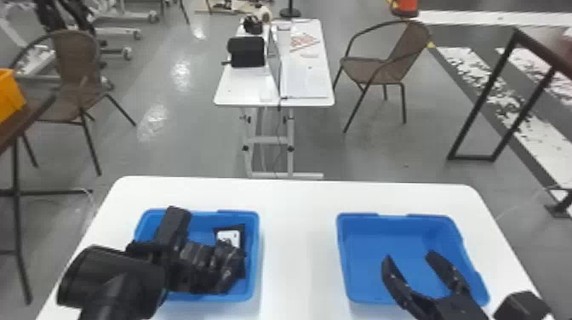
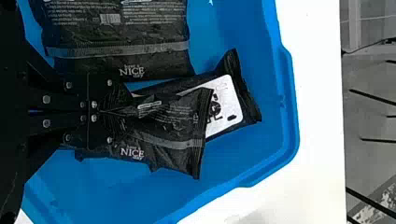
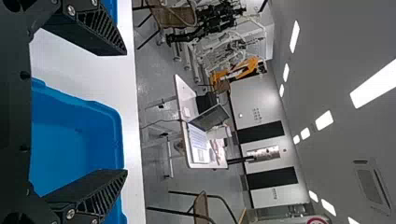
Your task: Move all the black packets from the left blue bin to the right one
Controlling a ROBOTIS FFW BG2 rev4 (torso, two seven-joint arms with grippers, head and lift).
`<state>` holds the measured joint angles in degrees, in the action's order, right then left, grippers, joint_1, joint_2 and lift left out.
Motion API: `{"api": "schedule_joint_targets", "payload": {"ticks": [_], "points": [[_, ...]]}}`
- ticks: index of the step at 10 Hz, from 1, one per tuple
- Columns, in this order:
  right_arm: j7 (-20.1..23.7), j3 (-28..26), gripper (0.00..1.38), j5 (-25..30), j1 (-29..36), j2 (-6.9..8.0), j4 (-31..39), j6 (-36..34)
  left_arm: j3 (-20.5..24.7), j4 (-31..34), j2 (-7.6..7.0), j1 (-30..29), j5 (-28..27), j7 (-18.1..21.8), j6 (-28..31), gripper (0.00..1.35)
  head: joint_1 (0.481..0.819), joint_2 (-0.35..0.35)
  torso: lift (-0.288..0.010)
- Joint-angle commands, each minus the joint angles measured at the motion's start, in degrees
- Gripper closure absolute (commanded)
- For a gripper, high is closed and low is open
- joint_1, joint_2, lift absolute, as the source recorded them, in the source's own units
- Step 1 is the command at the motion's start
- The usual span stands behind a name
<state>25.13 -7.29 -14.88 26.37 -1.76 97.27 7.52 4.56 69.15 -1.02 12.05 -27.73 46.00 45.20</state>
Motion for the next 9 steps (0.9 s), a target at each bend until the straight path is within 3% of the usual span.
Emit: {"api": "schedule_joint_targets", "payload": {"ticks": [1,5,7,9], "points": [[0.1,0.1,0.12,-0.3,0.1,0.0,0.0,0.0,1.9,1.7,0.06,-1.3,0.0,2.4,-1.6,1.21,0.695,-0.024,0.0],[1.2,0.9,0.12,-1.6,-0.5,0.0,-0.1,0.0,9.4,24.0,1.17,-13.7,6.1,9.4,-5.7,1.21,0.695,-0.007,0.0],[5.2,1.6,0.12,-2.2,-3.1,-0.09,-1.5,-0.3,8.6,25.2,0.94,-14.8,18.4,12.0,-13.3,1.21,0.695,0.009,0.0],[9.7,2.9,0.12,-2.1,-7.4,-0.26,-2.7,-1.9,1.7,19.9,-1.44,-10.6,26.6,15.7,-19.9,1.21,0.695,-0.028,0.0]]}}
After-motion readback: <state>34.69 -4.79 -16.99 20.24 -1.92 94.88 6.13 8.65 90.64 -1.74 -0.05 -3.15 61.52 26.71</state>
